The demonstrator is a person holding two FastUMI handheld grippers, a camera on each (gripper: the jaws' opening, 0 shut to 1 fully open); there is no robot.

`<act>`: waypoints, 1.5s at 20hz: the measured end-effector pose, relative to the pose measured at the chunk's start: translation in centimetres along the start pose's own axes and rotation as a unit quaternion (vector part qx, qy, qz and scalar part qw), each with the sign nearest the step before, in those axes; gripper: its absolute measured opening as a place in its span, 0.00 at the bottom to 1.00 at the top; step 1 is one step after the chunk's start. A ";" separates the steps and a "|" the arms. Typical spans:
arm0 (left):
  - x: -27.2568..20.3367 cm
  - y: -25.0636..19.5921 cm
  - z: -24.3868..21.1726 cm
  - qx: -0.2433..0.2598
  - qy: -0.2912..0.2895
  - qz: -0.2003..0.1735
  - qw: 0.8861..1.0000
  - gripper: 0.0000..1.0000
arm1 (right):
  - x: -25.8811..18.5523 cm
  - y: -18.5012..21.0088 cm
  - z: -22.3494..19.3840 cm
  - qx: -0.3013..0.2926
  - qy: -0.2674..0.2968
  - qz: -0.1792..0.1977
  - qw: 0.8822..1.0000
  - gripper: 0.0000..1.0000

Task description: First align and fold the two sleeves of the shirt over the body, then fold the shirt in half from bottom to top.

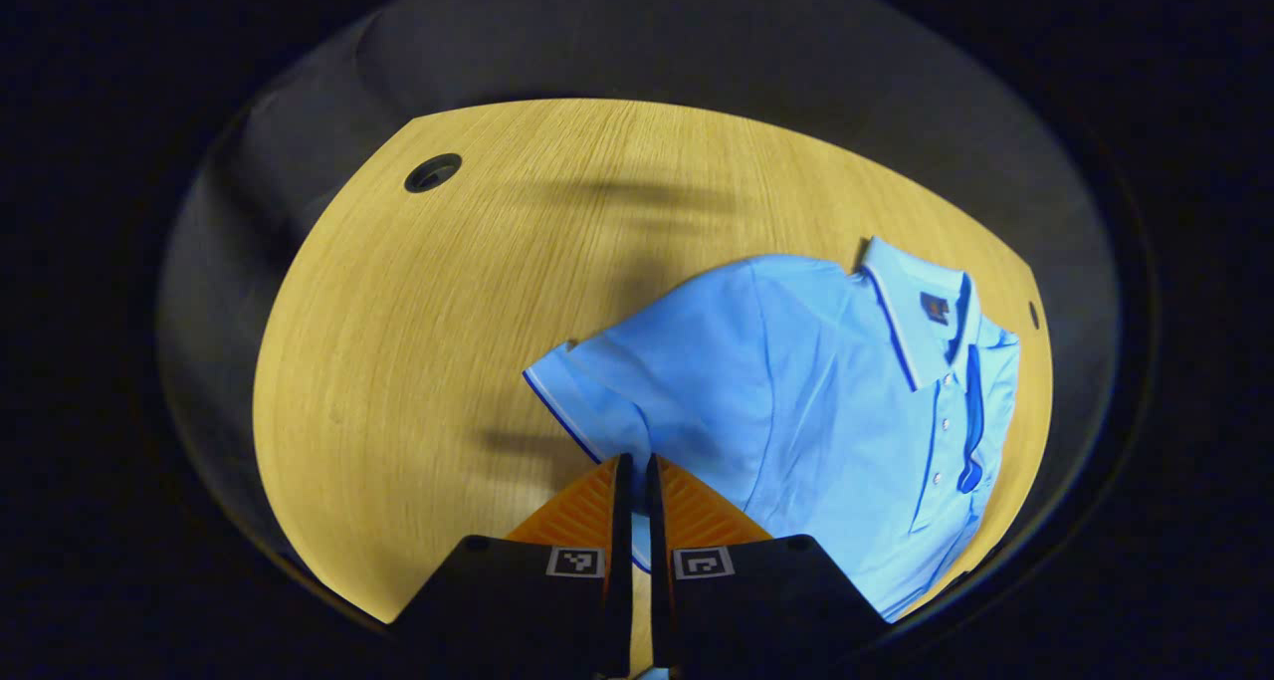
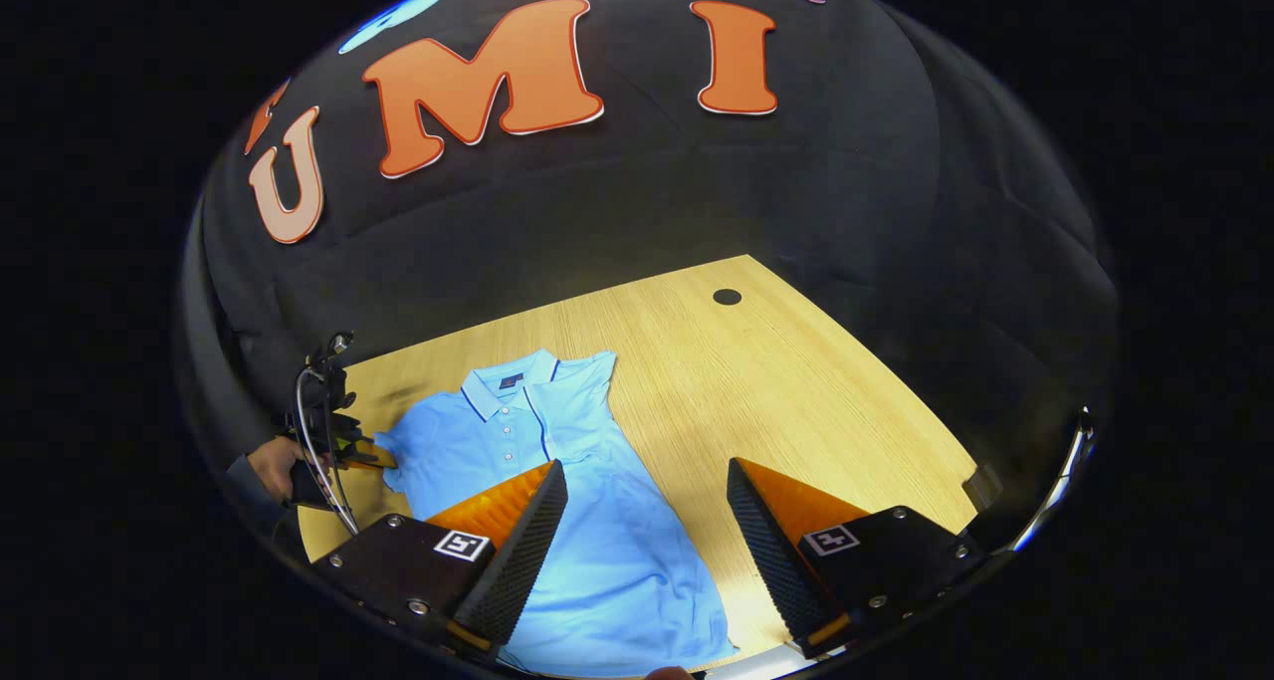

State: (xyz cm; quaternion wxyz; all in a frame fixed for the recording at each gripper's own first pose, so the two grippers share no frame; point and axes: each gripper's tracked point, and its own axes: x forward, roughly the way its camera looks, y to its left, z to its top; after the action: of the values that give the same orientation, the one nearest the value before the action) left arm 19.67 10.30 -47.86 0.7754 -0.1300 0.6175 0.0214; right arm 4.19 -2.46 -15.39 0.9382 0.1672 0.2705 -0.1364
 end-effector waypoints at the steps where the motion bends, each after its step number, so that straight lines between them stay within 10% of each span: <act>1: 0.0 -0.2 0.1 0.001 -0.004 -0.006 1.000 0.10 | -0.3 -0.2 -0.4 0.001 0.001 0.001 1.000 0.99; 27: -5.6 -19.4 3.3 0.174 -0.077 -0.175 0.966 0.13 | -4.2 -5.2 -5.0 0.053 0.012 -0.043 0.998 0.98; 30: -7.7 -21.4 2.2 0.169 -0.074 -0.230 0.956 0.49 | -4.3 -4.9 -5.5 0.054 0.015 -0.035 0.998 0.99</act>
State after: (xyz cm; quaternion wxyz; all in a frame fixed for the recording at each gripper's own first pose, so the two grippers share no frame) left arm 24.08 -8.84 -36.30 0.8137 -0.1335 0.5064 -0.2523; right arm -3.59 -4.09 -18.57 0.9182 0.2103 0.2823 -0.1815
